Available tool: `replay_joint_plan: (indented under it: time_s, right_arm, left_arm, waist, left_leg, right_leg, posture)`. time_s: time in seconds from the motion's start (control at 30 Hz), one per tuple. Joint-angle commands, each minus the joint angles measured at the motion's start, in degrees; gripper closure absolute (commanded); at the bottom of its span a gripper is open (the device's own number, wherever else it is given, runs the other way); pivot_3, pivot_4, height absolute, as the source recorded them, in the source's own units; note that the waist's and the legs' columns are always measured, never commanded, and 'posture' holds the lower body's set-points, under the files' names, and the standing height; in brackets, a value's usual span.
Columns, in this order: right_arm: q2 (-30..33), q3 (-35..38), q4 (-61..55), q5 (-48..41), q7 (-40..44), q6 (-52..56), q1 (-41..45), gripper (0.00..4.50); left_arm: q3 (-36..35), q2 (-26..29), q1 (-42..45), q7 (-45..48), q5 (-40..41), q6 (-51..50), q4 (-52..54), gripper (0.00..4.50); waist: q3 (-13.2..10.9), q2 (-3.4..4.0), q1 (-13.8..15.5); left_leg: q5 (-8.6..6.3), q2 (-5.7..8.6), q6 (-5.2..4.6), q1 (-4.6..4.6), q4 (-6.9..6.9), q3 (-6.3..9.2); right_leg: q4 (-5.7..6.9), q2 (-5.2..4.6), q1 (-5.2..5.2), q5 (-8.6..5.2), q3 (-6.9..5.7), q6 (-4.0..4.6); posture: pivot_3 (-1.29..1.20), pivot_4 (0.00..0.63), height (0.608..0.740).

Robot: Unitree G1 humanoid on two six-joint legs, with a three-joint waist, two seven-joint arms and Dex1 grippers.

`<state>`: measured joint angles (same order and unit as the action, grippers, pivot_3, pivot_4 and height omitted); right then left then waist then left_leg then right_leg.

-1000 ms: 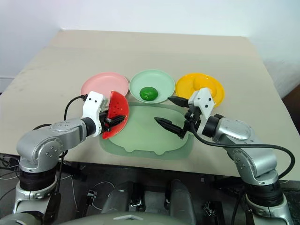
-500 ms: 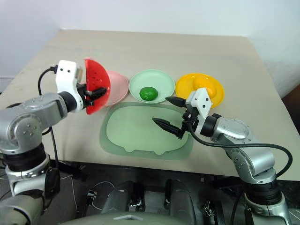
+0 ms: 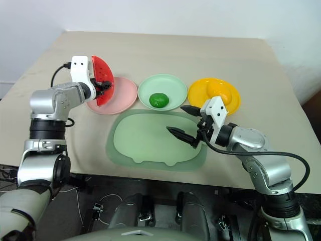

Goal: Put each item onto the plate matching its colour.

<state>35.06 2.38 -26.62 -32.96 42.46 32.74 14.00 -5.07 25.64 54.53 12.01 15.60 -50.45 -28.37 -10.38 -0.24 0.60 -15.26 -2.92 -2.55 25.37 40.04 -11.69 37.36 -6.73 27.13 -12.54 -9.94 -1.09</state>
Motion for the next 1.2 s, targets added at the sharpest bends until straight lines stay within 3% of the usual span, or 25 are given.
replay_joint_plan:
  time_s: [0.03,0.23,0.43,0.73,0.87,0.93,1.2]
  right_arm:
    - [-0.1,0.5,-1.0,0.2,0.0,-1.3,0.3,0.00]
    - [0.4,1.0,-1.8,0.5,-0.6,-0.7,-0.4,0.00]
    - [0.4,1.3,-2.8,0.0,-1.0,0.0,-0.8,0.00]
    - [0.5,1.9,-2.0,-0.4,0.0,-0.4,-1.0,0.00]
    - [0.1,2.7,-1.5,-1.2,0.4,-0.6,-1.1,0.00]
    - [-0.1,2.9,-1.6,-1.3,0.2,-0.6,-1.2,0.00]
    - [-1.1,3.5,-2.3,-2.7,0.2,-1.7,-2.6,0.00]
  left_arm:
    - [1.1,-0.5,2.5,0.9,-2.6,3.5,-3.6,1.99]
    - [-0.3,-1.6,3.5,1.2,-2.7,3.9,-4.8,0.03]
    - [-1.4,-1.4,3.9,1.2,-2.2,3.0,1.0,0.03]
    - [-4.2,0.6,-2.5,2.7,0.3,-3.8,23.5,0.03]
    - [-10.4,1.5,-11.6,9.4,8.6,-2.9,38.1,0.03]
    - [-10.7,3.8,-18.1,14.2,8.5,3.8,42.7,0.03]
    - [-17.8,5.8,-35.5,27.0,15.4,16.3,47.2,0.03]
  waist:
    - [0.0,-0.02,0.0]
    - [0.0,-0.03,0.0]
    - [0.0,-0.07,-0.1]
    - [-0.1,-0.10,-0.3]
    - [-0.1,-0.10,-1.1]
    - [-0.1,-0.09,-1.3]
    - [-0.1,-0.10,-1.1]
  left_leg:
    - [0.01,0.00,-0.02,0.00,0.00,0.00]
    - [0.01,0.00,-0.03,0.00,0.03,0.00]
    - [0.05,-0.01,-0.09,0.01,0.03,0.01]
    - [0.07,-0.01,-0.12,-0.03,0.05,0.01]
    - [0.08,-0.02,-0.12,-0.04,0.03,0.01]
    - [0.08,-0.01,-0.12,-0.03,0.04,0.03]
    - [-0.02,0.00,0.04,-0.06,0.06,0.03]
  right_leg:
    - [0.00,0.00,0.01,0.00,0.00,0.00]
    - [0.05,-0.03,0.02,0.00,0.00,-0.01]
    - [0.07,-0.02,0.02,0.01,0.00,0.00]
    - [0.15,-0.02,0.00,0.01,0.01,-0.02]
    - [0.20,-0.02,0.02,-0.01,0.03,-0.05]
    - [0.23,-0.01,0.01,-0.02,0.01,-0.06]
    - [0.17,-0.06,-0.03,-0.05,0.02,-0.06]
  posture:
    - [0.00,0.150,0.696]
    - [0.00,0.150,0.696]
    - [0.00,0.150,0.696]
    - [0.00,0.150,0.696]
    - [0.00,0.150,0.696]
    - [0.00,0.150,0.696]
    - [0.00,0.150,0.696]
